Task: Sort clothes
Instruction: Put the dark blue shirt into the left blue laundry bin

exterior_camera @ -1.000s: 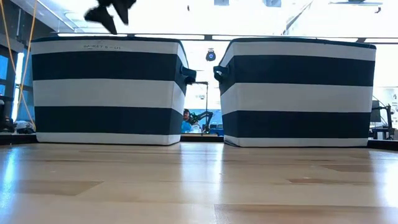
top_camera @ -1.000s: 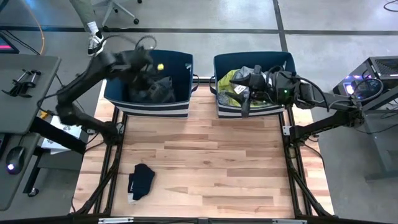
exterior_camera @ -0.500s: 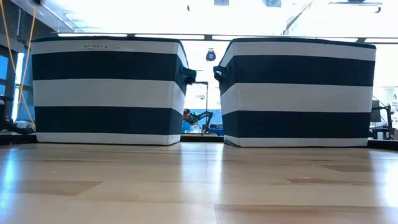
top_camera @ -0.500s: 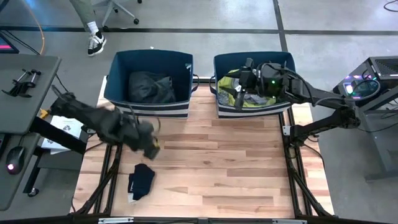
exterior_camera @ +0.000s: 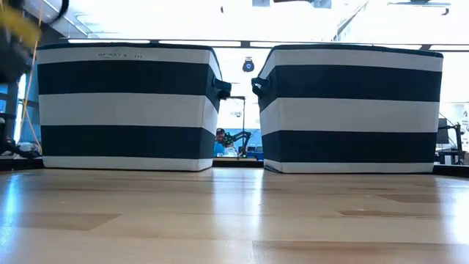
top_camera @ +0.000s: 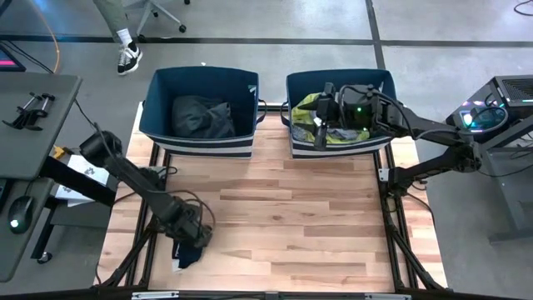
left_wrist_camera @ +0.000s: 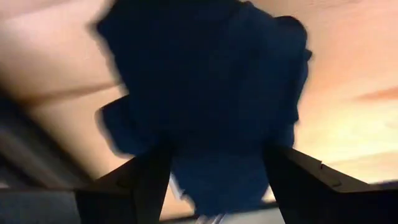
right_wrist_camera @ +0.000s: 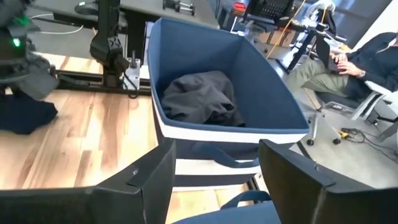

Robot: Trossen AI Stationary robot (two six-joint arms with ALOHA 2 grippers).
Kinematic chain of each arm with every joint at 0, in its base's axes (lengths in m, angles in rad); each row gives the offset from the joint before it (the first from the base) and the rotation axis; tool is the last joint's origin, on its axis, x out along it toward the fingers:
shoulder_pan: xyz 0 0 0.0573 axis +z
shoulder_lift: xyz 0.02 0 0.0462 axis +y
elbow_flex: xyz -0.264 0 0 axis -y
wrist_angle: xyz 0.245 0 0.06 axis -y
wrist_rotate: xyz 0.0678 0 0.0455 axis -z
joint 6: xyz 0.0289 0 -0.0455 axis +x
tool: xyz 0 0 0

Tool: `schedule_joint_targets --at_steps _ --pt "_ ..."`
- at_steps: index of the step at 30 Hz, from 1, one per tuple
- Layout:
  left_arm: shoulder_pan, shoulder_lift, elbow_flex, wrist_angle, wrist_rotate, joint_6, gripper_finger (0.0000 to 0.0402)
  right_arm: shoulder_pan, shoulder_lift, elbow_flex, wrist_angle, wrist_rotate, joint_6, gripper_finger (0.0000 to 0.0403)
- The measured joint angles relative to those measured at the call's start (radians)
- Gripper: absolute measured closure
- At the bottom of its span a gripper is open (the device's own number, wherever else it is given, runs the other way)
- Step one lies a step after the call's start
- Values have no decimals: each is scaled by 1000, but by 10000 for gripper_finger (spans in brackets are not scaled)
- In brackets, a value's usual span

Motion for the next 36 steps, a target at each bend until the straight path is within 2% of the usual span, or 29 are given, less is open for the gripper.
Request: schedule_joint_targets --at_steps 3,6,8,10,11,13,19,21,25,29,33,36 --pt "4 32 -112 174 6 -26 174 0 0 0 -7 0 3 188" --pt "28 62 -180 238 38 -8 209 0 0 0 -5 0 9 188" --pt "60 68 -192 233 68 67 255 0 0 0 -3 0 29 188" --pt "96 53 -193 217 64 168 320 0 -7 0 3 0 53 188" --pt "116 38 -186 205 39 222 355 0 -13 0 8 0 65 188" --pt "146 -4 -146 151 -27 304 383 0 -36 0 22 0 97 188" --pt "237 -218 120 -100 -143 618 396 0 -134 0 74 0 248 188" --pt "291 -291 217 -160 -238 721 397 -1 -163 0 96 8 294 188" --pt "430 -416 395 -144 -488 979 400 -1 -194 0 169 102 350 188" --pt "627 -454 530 -134 -658 1261 401 -2 -187 0 243 200 399 188" --pt "875 -434 615 -134 -694 1552 401 -2 -164 0 282 269 445 188" --pt "1075 -389 624 -142 -648 1722 401 -10 -141 0 277 322 501 188"
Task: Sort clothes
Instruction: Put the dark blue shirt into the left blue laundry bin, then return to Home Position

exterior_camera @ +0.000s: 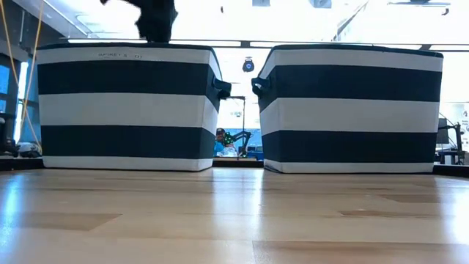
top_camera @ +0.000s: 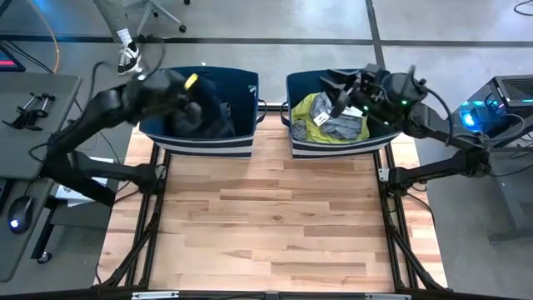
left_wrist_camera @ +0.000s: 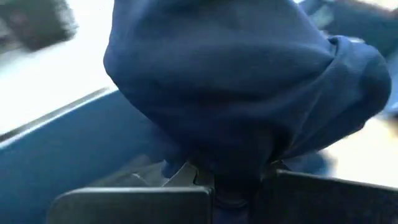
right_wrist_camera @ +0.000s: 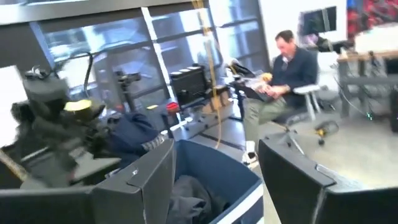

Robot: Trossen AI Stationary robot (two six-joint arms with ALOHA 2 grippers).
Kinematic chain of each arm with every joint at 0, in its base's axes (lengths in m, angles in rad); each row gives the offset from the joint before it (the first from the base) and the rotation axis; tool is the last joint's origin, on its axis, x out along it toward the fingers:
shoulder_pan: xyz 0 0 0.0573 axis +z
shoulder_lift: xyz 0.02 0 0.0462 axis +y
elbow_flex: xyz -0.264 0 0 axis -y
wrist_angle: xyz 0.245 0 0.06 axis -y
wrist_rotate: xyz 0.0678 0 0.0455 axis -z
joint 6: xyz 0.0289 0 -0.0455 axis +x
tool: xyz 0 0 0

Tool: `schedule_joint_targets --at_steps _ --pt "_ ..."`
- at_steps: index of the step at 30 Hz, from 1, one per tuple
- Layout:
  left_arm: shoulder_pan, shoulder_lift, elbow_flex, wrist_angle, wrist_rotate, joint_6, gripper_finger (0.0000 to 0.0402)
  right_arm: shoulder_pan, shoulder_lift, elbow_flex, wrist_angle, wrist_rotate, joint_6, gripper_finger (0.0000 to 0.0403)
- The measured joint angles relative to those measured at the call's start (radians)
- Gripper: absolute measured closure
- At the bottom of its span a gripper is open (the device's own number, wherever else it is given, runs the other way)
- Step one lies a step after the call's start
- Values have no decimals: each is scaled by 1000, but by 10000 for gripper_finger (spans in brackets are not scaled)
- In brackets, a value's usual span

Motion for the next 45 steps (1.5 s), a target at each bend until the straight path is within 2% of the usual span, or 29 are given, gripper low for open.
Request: schedule_joint_targets --at_steps 4,6,9,15,19,24,28,31,38,40,45 --pt "222 110 -25 -100 140 144 401 -39 22 0 -43 13 114 188" --pt "296 172 -59 -164 186 199 402 -63 32 0 -107 13 183 188" --pt "376 262 -153 -171 228 287 401 -89 51 0 -229 12 268 188" --pt "462 413 -370 106 341 380 397 -131 126 0 -498 7 393 188" --pt "489 471 -395 171 381 381 379 -184 189 0 -570 -55 418 188" --pt "520 446 -335 137 440 368 288 -316 273 0 -664 -149 418 188" --pt "531 392 -229 62 467 310 206 -428 358 0 -855 -108 415 188" --pt "511 341 -159 9 475 265 167 -496 424 -41 -898 -86 352 188" --pt "449 182 -119 47 481 157 150 -577 572 -176 -698 -187 144 188" --pt "432 138 -119 62 481 152 150 -582 582 -150 -724 -186 126 192" --pt "372 40 -119 62 481 190 149 -559 472 2 -812 -168 66 208"
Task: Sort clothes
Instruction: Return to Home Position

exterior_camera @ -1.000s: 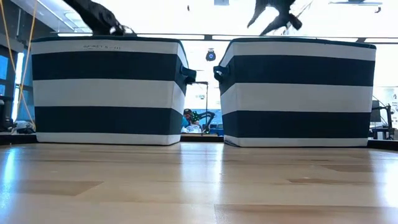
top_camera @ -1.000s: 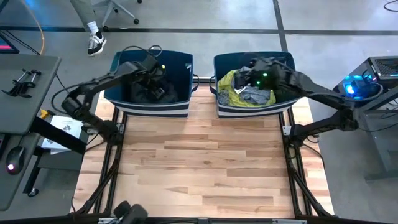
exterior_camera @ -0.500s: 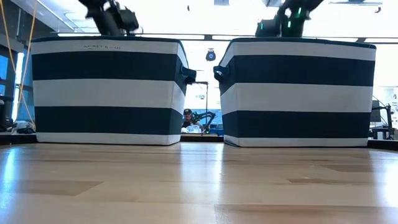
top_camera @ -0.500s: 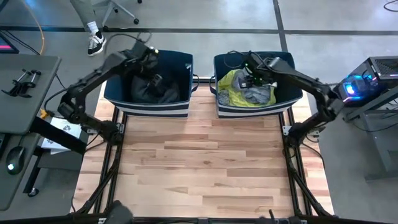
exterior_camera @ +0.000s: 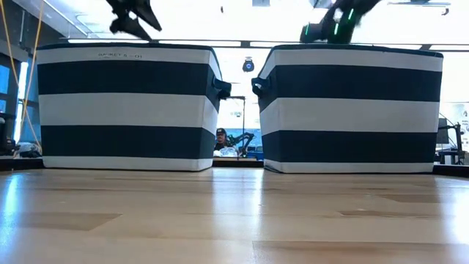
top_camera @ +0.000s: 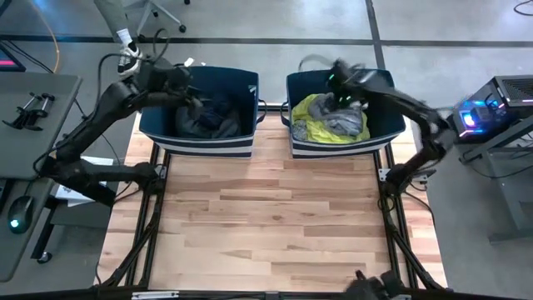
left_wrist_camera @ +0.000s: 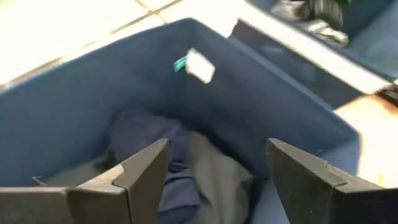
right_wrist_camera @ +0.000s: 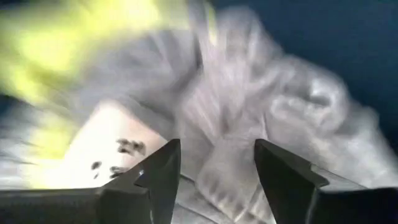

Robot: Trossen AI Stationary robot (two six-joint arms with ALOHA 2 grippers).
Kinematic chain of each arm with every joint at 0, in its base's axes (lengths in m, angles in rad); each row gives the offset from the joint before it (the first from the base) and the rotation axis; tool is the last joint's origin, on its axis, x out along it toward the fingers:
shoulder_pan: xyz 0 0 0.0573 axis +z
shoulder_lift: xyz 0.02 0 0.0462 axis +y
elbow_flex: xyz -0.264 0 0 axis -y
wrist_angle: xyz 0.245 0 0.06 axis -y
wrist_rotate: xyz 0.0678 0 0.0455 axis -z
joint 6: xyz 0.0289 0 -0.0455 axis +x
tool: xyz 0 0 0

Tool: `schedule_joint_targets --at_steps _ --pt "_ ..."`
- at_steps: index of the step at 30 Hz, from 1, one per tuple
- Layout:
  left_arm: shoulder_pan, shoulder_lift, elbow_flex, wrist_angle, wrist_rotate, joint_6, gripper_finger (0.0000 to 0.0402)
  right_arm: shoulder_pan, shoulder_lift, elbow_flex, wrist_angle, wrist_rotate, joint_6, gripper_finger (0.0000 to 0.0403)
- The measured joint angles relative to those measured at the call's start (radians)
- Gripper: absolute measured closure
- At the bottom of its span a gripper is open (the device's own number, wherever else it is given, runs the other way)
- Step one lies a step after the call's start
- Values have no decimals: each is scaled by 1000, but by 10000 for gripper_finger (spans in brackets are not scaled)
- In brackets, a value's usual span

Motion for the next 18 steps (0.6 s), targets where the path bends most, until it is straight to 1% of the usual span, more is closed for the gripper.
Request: schedule_joint_targets --at_steps 3,5,6,8,10,12,14,16,18 --pt "-63 -56 0 -6 -1 32 149 11 -95 99 -20 5 -79 212" --pt "-129 -90 0 -25 -2 69 150 28 -149 129 -45 -31 -158 213" --pt "-168 -103 0 -37 -3 79 152 40 -181 142 -46 -65 -199 213" --pt "-255 -121 0 -56 -1 53 158 69 -259 152 -58 -187 -265 213" --pt "-342 -133 1 -52 0 -41 165 100 -332 139 -65 -355 -297 213" --pt "-427 -145 9 -29 0 -144 175 144 -408 105 -58 -515 -284 213" --pt "-503 -166 17 55 -5 -222 189 200 -491 67 -31 -611 -221 213" --pt "-563 -195 18 169 -34 -268 202 259 -583 18 23 -659 -136 213" --pt "-608 -220 18 276 -91 -279 214 322 -680 -55 118 -655 -57 213"
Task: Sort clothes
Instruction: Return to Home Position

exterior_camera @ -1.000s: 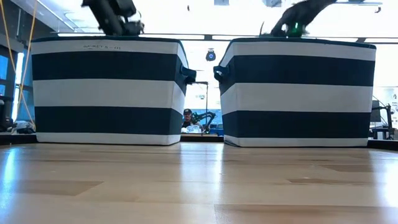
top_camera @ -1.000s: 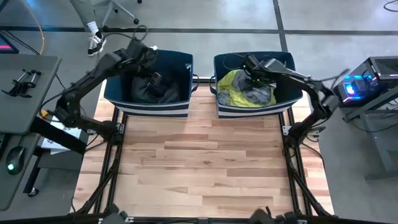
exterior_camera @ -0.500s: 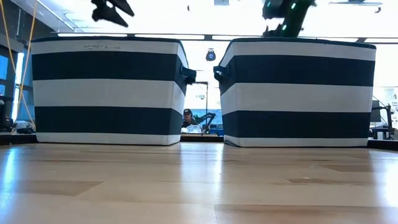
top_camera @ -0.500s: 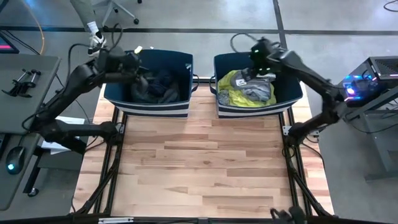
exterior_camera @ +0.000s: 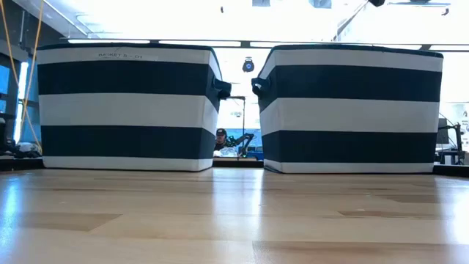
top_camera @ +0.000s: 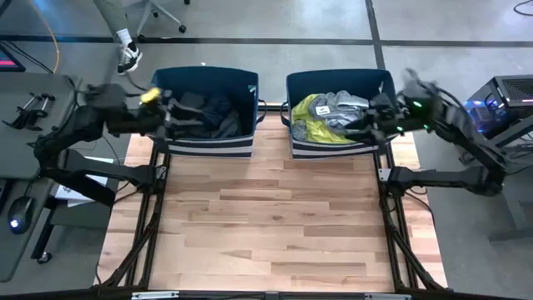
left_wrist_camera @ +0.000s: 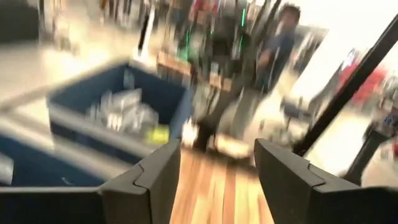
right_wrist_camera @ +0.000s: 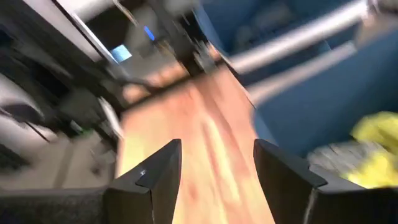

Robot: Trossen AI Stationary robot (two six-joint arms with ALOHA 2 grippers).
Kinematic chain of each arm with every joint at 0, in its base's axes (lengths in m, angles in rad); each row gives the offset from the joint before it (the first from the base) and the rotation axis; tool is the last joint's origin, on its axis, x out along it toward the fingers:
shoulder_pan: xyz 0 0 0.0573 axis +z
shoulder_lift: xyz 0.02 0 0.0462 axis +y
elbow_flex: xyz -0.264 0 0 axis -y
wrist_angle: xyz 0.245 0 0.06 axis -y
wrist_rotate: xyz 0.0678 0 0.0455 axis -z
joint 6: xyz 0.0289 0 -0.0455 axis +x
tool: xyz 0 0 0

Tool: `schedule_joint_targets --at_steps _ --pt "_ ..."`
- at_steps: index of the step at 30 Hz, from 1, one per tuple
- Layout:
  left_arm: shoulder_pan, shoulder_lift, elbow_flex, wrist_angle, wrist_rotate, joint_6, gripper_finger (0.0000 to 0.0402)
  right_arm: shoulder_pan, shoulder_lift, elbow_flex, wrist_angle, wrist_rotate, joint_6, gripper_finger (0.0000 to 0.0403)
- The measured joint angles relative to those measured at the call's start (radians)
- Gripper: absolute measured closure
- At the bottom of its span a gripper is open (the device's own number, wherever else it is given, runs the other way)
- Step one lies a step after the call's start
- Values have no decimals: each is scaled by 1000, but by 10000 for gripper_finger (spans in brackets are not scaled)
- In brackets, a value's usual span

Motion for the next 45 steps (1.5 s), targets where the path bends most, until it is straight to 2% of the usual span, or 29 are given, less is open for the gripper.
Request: schedule_joint_targets --at_steps 4,9,14,17,23,28,31,33,38,45 --pt "-46 -44 0 109 -114 25 228 105 -199 -220 326 31 153 213" --pt "-50 -77 0 112 -204 7 231 191 -392 -532 765 36 292 213" --pt "-49 -82 0 71 -250 103 231 293 -449 -777 1025 31 346 213" --pt "-49 -82 0 64 -250 46 231 354 -468 -871 1142 36 347 213" --pt "-49 -82 0 57 -249 -66 231 455 -567 -990 1159 39 346 222" --pt "-49 -90 0 50 -231 -96 231 472 -752 -1046 1023 52 335 246" --pt "-49 -92 0 13 -223 -97 231 471 -887 -1069 897 104 318 261" --pt "-49 -94 0 -18 -223 -98 231 471 -899 -1073 878 144 299 269" --pt "-49 -96 -1 -56 -228 -95 231 471 -849 -1127 815 171 255 297" --pt "-49 -131 -1 -68 -234 -69 231 471 -857 -1325 1130 291 259 349"
